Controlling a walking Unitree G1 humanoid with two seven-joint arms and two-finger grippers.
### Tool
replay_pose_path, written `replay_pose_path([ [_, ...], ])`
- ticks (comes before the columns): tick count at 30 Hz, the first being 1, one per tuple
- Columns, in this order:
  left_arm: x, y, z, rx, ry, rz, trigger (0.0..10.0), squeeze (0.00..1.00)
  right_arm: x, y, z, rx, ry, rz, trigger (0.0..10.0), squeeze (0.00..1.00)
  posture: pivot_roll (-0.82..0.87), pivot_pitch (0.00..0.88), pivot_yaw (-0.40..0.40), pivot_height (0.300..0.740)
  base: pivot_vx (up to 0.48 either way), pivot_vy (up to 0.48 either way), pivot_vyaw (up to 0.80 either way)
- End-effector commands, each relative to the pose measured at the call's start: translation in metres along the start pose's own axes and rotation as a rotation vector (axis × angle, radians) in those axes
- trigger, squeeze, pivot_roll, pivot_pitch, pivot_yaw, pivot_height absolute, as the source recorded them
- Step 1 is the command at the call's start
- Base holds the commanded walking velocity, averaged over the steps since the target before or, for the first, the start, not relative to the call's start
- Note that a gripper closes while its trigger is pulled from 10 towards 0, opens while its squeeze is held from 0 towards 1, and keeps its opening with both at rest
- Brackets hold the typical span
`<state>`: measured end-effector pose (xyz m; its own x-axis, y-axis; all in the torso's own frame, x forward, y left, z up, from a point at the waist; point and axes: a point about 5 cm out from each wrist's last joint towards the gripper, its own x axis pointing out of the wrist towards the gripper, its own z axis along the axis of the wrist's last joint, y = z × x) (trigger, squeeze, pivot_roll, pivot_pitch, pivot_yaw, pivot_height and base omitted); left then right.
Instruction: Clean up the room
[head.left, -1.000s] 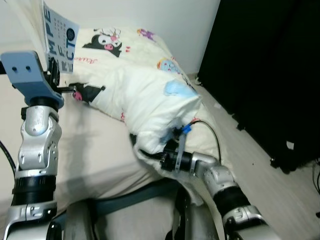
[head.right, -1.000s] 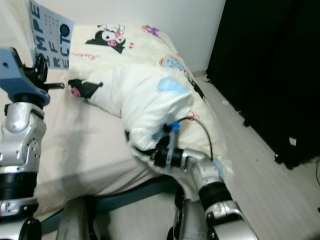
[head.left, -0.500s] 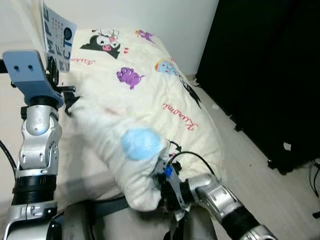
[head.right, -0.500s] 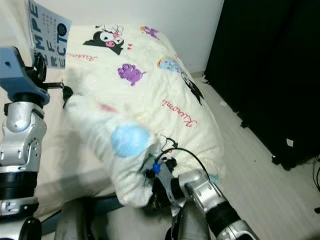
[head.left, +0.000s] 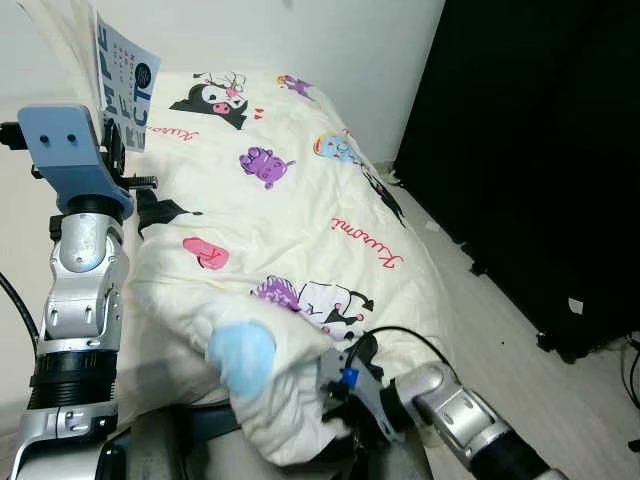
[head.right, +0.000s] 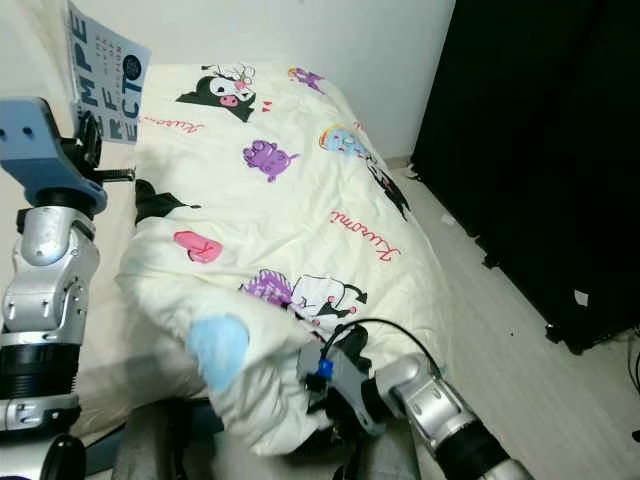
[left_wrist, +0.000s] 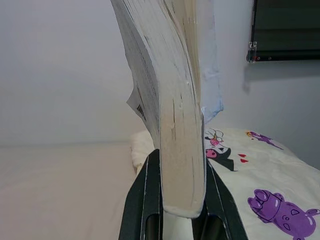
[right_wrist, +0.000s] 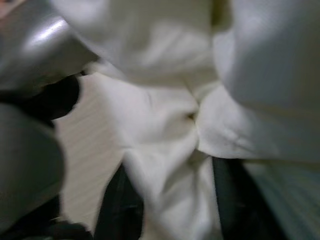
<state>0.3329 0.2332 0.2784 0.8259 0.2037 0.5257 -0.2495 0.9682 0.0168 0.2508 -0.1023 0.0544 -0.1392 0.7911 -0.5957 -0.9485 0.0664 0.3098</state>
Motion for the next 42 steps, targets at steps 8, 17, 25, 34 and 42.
replay_pose_path([
  [8, 0.003, -0.006, 0.004, -0.010, -0.020, -0.009, 10.0, 0.00, -0.008, 0.024, -0.011, 0.015, 0.049, 0.157, 10.0, 1.00, 0.04, 0.090, -0.086, 0.520, 0.000, 0.000, 0.00],
  [17, -0.001, -0.007, -0.012, -0.023, 0.061, -0.007, 10.0, 0.00, -0.039, 0.042, 0.002, 0.022, -0.106, 0.187, 10.0, 1.00, 0.04, 0.073, -0.080, 0.520, 0.000, 0.000, 0.00],
  [25, -0.002, -0.011, -0.019, -0.014, 0.094, -0.021, 10.0, 0.00, -0.050, 0.061, -0.002, 0.016, -0.096, 0.217, 10.0, 1.00, 0.05, 0.053, -0.086, 0.520, 0.000, 0.000, 0.00],
  [34, -0.001, -0.002, -0.025, 0.013, 0.129, 0.014, 10.0, 0.00, -0.104, 0.067, 0.037, 0.053, -0.554, 0.079, 10.0, 1.00, 0.03, 0.062, -0.077, 0.520, 0.000, 0.000, 0.00],
  [42, -0.005, -0.005, -0.040, -0.052, 0.195, 0.039, 10.0, 0.00, -0.147, 0.030, 0.046, 0.138, -0.982, -0.295, 10.0, 0.00, 0.02, 0.064, -0.066, 0.520, 0.000, 0.000, 0.00],
])
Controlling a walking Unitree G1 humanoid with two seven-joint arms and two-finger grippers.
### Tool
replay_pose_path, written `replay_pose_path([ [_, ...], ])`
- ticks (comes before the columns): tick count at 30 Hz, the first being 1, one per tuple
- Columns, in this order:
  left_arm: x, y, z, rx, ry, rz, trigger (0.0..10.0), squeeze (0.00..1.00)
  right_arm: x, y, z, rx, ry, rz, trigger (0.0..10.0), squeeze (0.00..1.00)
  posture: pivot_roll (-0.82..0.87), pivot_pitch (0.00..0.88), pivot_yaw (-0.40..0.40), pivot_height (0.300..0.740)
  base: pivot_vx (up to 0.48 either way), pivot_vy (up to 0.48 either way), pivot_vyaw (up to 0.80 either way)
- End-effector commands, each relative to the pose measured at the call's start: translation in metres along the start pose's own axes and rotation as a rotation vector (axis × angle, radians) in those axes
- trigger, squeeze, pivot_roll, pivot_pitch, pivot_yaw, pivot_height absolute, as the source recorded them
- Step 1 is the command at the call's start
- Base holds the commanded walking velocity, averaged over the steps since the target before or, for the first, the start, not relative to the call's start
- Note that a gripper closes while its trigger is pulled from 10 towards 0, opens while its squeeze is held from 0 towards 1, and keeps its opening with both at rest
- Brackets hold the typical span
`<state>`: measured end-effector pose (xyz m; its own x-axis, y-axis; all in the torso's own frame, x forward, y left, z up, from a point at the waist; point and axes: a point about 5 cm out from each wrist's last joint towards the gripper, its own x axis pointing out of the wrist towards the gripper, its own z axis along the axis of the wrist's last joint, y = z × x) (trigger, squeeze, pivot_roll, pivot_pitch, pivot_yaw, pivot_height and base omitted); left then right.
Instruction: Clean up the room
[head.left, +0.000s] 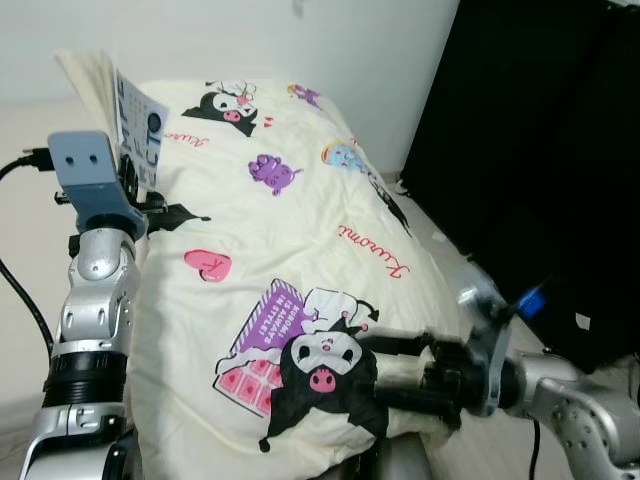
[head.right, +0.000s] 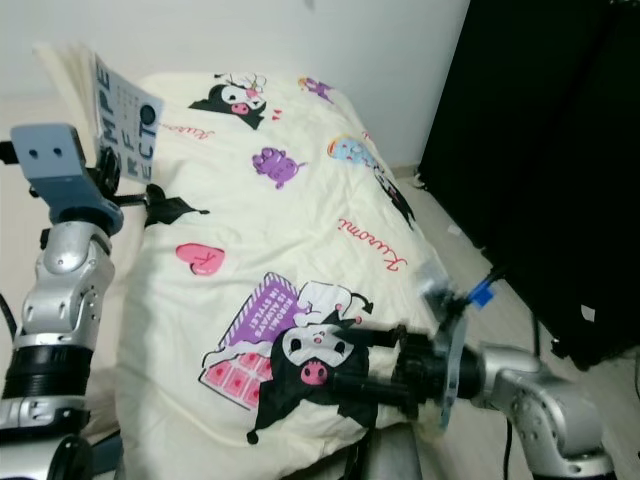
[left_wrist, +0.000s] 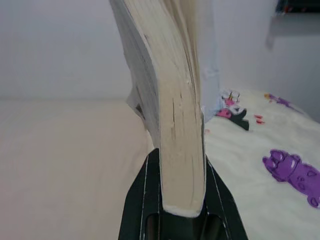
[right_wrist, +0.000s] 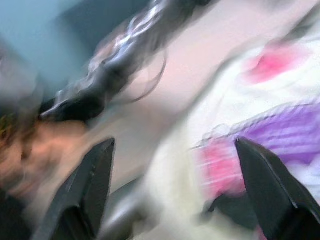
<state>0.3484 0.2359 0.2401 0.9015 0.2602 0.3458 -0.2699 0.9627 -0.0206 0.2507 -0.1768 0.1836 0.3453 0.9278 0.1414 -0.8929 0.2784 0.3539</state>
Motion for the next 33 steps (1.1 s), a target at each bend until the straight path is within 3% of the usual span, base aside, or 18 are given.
replay_pose_path([
  [1, 0.001, -0.004, -0.002, -0.043, 0.012, 0.000, 10.0, 0.00, -0.012, -0.012, 0.011, 0.008, -0.150, -0.136, 10.0, 0.00, 0.02, 0.064, -0.067, 0.520, 0.000, 0.000, 0.00],
  [5, 0.000, -0.005, -0.006, -0.047, 0.028, 0.003, 10.0, 0.00, -0.015, -0.016, 0.013, 0.006, -0.199, -0.192, 10.0, 0.00, 0.02, 0.063, -0.067, 0.520, 0.000, 0.000, 0.00],
  [7, -0.002, -0.002, -0.017, -0.061, 0.075, 0.021, 10.0, 0.00, -0.019, -0.032, 0.012, 0.030, -0.248, -0.340, 10.0, 0.00, 0.03, 0.056, -0.067, 0.520, 0.000, 0.000, 0.00],
  [11, -0.004, 0.001, -0.026, -0.055, 0.109, 0.031, 10.0, 0.00, -0.023, -0.046, 0.007, 0.076, -0.308, -0.466, 10.0, 0.00, 0.03, 0.057, -0.067, 0.529, 0.000, 0.000, 0.00],
  [15, -0.017, 0.003, -0.062, -0.072, 0.236, 0.031, 10.0, 0.00, -0.024, -0.065, -0.017, 0.147, -0.329, -0.640, 10.0, 0.00, 0.03, 0.043, -0.062, 0.549, 0.000, 0.000, 0.00],
  [21, -0.033, -0.001, -0.093, -0.058, 0.336, -0.008, 10.0, 0.00, -0.022, -0.070, -0.032, 0.159, -0.296, -0.700, 10.0, 0.00, 0.03, 0.034, -0.058, 0.569, 0.000, 0.000, 0.00],
  [22, -0.044, -0.002, -0.110, -0.073, 0.407, -0.013, 10.0, 0.00, -0.022, -0.071, -0.037, 0.162, -0.283, -0.722, 10.0, 0.00, 0.02, 0.030, -0.055, 0.579, 0.000, 0.000, 0.00],
  [23, -0.044, -0.002, -0.110, -0.073, 0.407, -0.013, 10.0, 0.00, -0.022, -0.071, -0.037, 0.162, -0.283, -0.722, 10.0, 0.00, 0.02, 0.030, -0.055, 0.579, 0.000, 0.000, 0.00],
  [25, -0.060, -0.001, -0.133, -0.101, 0.510, 0.005, 10.0, 0.00, -0.023, -0.072, -0.045, 0.166, -0.262, -0.745, 10.0, 0.00, 0.02, 0.025, -0.054, 0.589, 0.000, 0.000, 0.00],
  [33, -0.084, 0.005, -0.160, -0.063, 0.618, 0.004, 10.0, 0.00, -0.021, -0.074, -0.061, 0.166, -0.228, -0.775, 10.0, 0.00, 0.02, 0.008, -0.054, 0.618, 0.000, 0.000, 0.00],
])
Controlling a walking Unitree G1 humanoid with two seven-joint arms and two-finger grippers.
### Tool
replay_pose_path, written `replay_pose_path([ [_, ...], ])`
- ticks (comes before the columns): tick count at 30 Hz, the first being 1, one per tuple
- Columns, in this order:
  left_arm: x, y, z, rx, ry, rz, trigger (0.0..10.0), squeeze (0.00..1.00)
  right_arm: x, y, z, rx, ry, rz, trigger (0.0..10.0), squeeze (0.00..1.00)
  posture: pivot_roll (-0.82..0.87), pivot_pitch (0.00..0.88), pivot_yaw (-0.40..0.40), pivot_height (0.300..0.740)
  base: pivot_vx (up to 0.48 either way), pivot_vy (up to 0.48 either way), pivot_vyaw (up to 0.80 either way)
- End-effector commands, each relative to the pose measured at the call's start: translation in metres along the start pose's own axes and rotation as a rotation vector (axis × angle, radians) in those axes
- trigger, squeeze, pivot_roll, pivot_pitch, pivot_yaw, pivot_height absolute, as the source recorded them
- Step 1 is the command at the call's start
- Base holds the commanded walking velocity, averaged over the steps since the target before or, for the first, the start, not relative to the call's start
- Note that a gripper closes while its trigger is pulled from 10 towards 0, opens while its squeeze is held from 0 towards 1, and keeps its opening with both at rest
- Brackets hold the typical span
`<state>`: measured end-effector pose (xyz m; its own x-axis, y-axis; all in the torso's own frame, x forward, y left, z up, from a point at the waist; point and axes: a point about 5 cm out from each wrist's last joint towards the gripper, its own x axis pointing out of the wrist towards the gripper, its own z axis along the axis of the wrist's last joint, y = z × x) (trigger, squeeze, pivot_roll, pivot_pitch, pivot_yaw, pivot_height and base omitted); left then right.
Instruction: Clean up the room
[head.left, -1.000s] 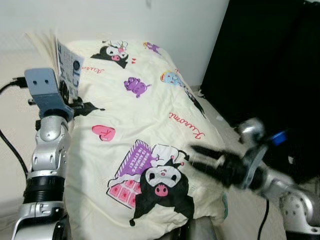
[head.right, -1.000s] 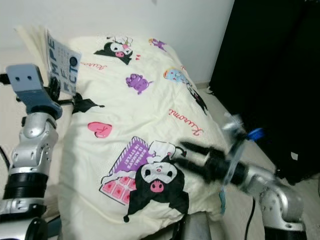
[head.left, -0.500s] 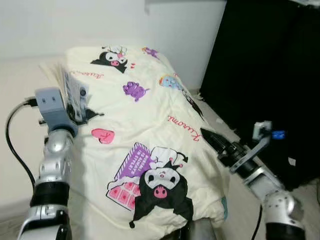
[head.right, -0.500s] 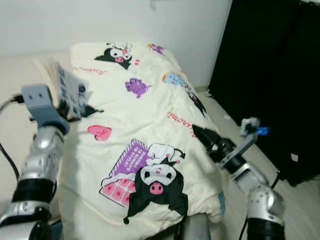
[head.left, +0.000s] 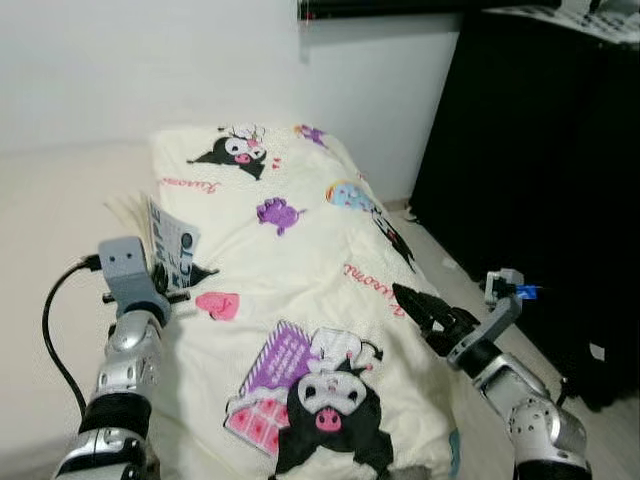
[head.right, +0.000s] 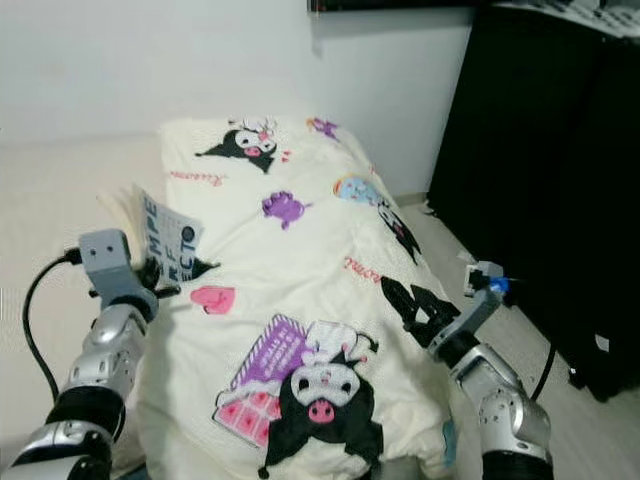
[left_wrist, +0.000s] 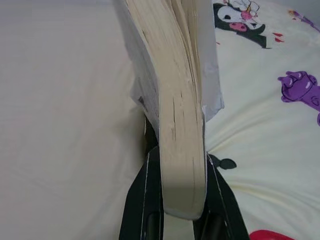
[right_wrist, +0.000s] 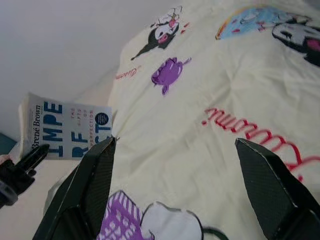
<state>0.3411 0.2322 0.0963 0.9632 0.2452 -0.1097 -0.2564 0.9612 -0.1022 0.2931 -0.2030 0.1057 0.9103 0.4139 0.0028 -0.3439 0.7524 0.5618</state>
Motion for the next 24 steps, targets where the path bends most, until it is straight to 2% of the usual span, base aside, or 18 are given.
replay_pose_path([
  [1, -0.011, 0.006, -0.036, 0.016, 0.153, 0.017, 10.0, 0.00, -0.001, -0.003, -0.007, -0.005, 0.018, -0.018, 10.0, 0.00, 0.02, 0.008, -0.054, 0.618, 0.000, 0.000, 0.00],
  [4, -0.012, 0.009, -0.041, 0.027, 0.177, 0.027, 10.0, 0.00, 0.001, -0.003, -0.009, -0.011, 0.024, -0.019, 10.0, 0.00, 0.02, 0.002, -0.055, 0.628, 0.000, 0.000, 0.00],
  [10, -0.014, 0.012, -0.047, 0.035, 0.192, 0.031, 10.0, 0.00, 0.004, -0.004, -0.013, -0.022, 0.030, -0.026, 10.0, 0.00, 0.02, 0.004, -0.052, 0.648, -0.452, 0.000, 0.00],
  [17, -0.019, 0.017, -0.058, 0.070, 0.210, 0.038, 10.0, 0.00, 0.007, -0.003, -0.021, -0.029, 0.044, -0.033, 10.0, 0.00, 0.02, 0.008, -0.050, 0.668, 0.000, 0.000, 0.00],
  [24, -0.032, 0.030, -0.079, 0.096, 0.288, 0.075, 10.0, 0.00, 0.002, -0.007, -0.031, -0.038, 0.066, -0.057, 10.0, 0.00, 0.01, 0.006, -0.047, 0.693, 0.000, 0.000, 0.00],
])
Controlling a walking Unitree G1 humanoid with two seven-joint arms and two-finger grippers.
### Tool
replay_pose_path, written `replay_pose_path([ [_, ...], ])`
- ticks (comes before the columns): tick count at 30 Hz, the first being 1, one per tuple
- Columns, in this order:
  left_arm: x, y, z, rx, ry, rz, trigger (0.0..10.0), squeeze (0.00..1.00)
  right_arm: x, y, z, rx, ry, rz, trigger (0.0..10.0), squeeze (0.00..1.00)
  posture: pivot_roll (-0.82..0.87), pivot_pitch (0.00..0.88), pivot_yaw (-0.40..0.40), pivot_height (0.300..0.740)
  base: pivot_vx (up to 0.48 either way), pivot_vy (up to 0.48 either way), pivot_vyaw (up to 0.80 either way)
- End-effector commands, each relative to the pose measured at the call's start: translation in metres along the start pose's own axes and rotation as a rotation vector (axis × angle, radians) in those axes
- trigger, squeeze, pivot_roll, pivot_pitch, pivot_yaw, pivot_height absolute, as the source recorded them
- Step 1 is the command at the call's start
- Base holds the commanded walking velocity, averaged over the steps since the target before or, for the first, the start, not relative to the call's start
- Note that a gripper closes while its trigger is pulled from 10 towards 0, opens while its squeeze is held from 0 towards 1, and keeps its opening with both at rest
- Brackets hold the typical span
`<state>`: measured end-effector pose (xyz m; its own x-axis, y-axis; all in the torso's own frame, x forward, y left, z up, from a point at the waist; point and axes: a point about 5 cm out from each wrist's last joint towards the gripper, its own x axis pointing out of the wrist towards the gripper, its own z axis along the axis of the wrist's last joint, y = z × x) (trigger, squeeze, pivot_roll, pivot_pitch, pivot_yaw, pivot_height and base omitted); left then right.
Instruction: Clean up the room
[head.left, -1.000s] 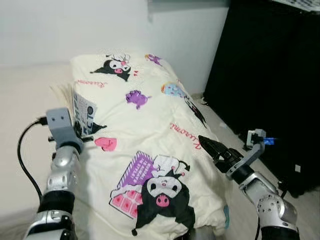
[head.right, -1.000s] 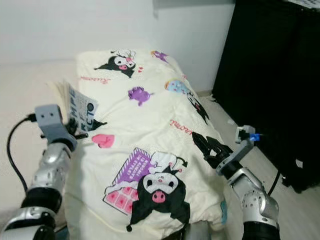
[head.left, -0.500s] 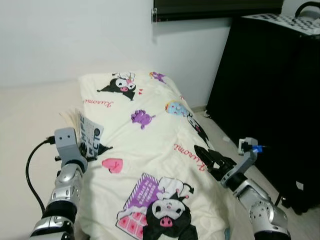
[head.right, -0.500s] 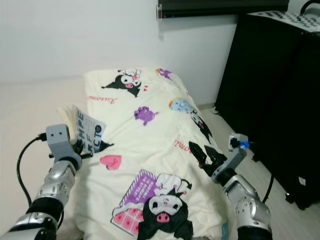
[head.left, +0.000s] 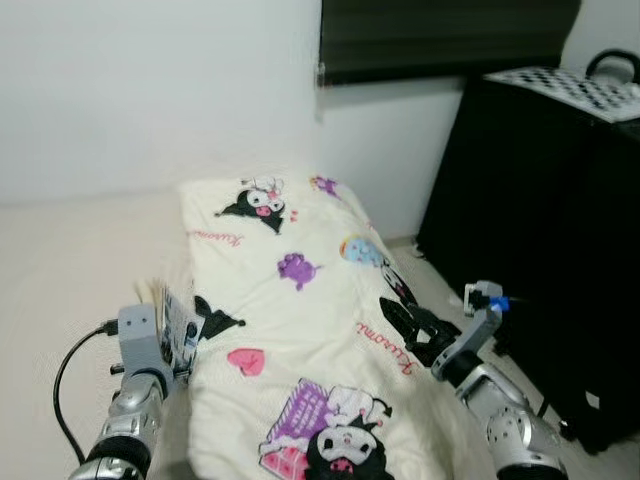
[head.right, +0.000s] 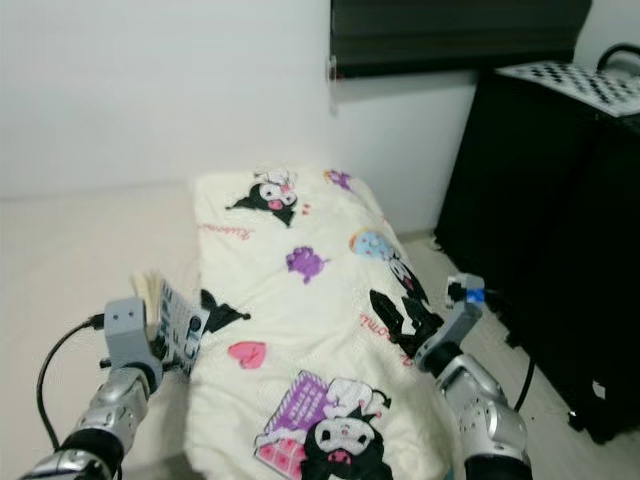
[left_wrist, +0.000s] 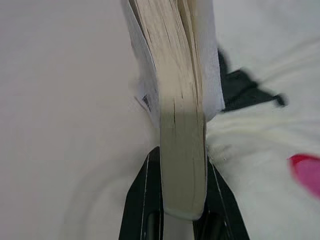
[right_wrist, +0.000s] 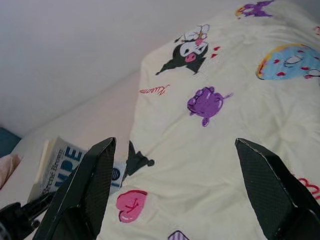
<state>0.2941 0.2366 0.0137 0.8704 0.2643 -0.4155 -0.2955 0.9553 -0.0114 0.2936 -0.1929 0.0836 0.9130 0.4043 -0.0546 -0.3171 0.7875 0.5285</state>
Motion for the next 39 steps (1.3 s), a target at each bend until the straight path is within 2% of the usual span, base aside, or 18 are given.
replay_pose_path([
  [1, 0.001, 0.006, 0.006, 0.015, -0.028, 0.016, 10.0, 0.00, -0.002, -0.002, -0.008, 0.001, 0.023, -0.017, 10.0, 0.00, 0.01, 0.006, -0.047, 0.693, 0.000, 0.000, 0.00],
  [6, -0.003, 0.017, -0.011, 0.043, 0.031, 0.059, 10.0, 0.00, -0.003, -0.006, -0.014, -0.014, 0.042, -0.035, 10.0, 0.00, 0.01, 0.004, -0.048, 0.713, 0.000, 0.000, 0.00],
  [11, -0.006, 0.024, -0.019, 0.009, 0.067, 0.091, 10.0, 0.00, -0.003, -0.007, -0.019, -0.030, 0.064, -0.044, 10.0, 0.00, 0.01, 0.004, -0.048, 0.723, 0.000, 0.000, 0.00],
  [15, -0.012, 0.031, -0.034, -0.005, 0.117, 0.120, 10.0, 0.00, -0.005, -0.014, -0.030, -0.069, 0.093, -0.094, 10.0, 0.00, 0.01, 0.000, -0.047, 0.733, 0.000, 0.000, 0.00],
  [17, -0.019, 0.037, -0.050, 0.012, 0.167, 0.139, 10.0, 0.00, -0.012, -0.025, -0.043, -0.104, 0.126, -0.177, 10.0, 0.00, 0.01, 0.000, -0.046, 0.733, 0.000, 0.000, 0.00],
  [22, -0.024, 0.038, -0.059, 0.026, 0.189, 0.144, 10.0, 0.00, -0.018, -0.030, -0.049, -0.095, 0.138, -0.202, 10.0, 0.00, 0.01, 0.000, -0.048, 0.733, 0.000, 0.000, 0.00],
  [25, -0.028, 0.041, -0.067, 0.046, 0.220, 0.153, 10.0, 0.00, -0.026, -0.035, -0.060, -0.090, 0.176, -0.226, 10.0, 0.00, 0.01, 0.000, -0.046, 0.733, 0.000, 0.000, 0.73],
  [29, -0.038, 0.045, -0.086, 0.081, 0.299, 0.169, 10.0, 0.00, -0.047, -0.049, -0.092, -0.078, 0.301, -0.310, 10.0, 0.00, 0.01, 0.000, -0.049, 0.733, 0.000, 0.000, 0.73],
  [31, -0.038, 0.045, -0.086, 0.081, 0.299, 0.169, 10.0, 0.00, -0.047, -0.049, -0.092, -0.078, 0.301, -0.310, 10.0, 0.00, 0.01, 0.000, -0.049, 0.733, 0.000, 0.000, 0.73],
  [32, -0.043, 0.045, -0.095, 0.087, 0.336, 0.168, 10.0, 0.00, -0.062, -0.053, -0.112, -0.064, 0.377, -0.354, 10.0, 0.00, 0.02, 0.000, -0.051, 0.733, 0.000, 0.000, 0.73],
  [33, -0.045, 0.044, -0.098, 0.096, 0.348, 0.163, 10.0, 0.00, -0.068, -0.054, -0.119, -0.052, 0.399, -0.370, 10.0, 0.00, 0.02, 0.000, -0.053, 0.733, 0.000, 0.000, 0.73],
  [36, -0.046, 0.044, -0.100, 0.101, 0.354, 0.160, 10.0, 0.00, -0.070, -0.054, -0.123, -0.045, 0.407, -0.377, 10.0, 0.00, 0.02, 0.000, -0.053, 0.733, 0.000, 0.000, 0.73],
  [37, -0.051, 0.045, -0.107, 0.109, 0.385, 0.161, 10.0, 0.00, -0.074, -0.054, -0.127, -0.034, 0.409, -0.378, 10.0, 0.00, 0.02, 0.000, -0.052, 0.733, 0.000, 0.000, 0.73],
  [39, -0.053, 0.046, -0.110, 0.111, 0.399, 0.162, 10.0, 0.00, -0.074, -0.054, -0.127, -0.030, 0.401, -0.373, 10.0, 0.00, 0.02, 0.000, -0.051, 0.733, 0.000, 0.000, 0.73],
])
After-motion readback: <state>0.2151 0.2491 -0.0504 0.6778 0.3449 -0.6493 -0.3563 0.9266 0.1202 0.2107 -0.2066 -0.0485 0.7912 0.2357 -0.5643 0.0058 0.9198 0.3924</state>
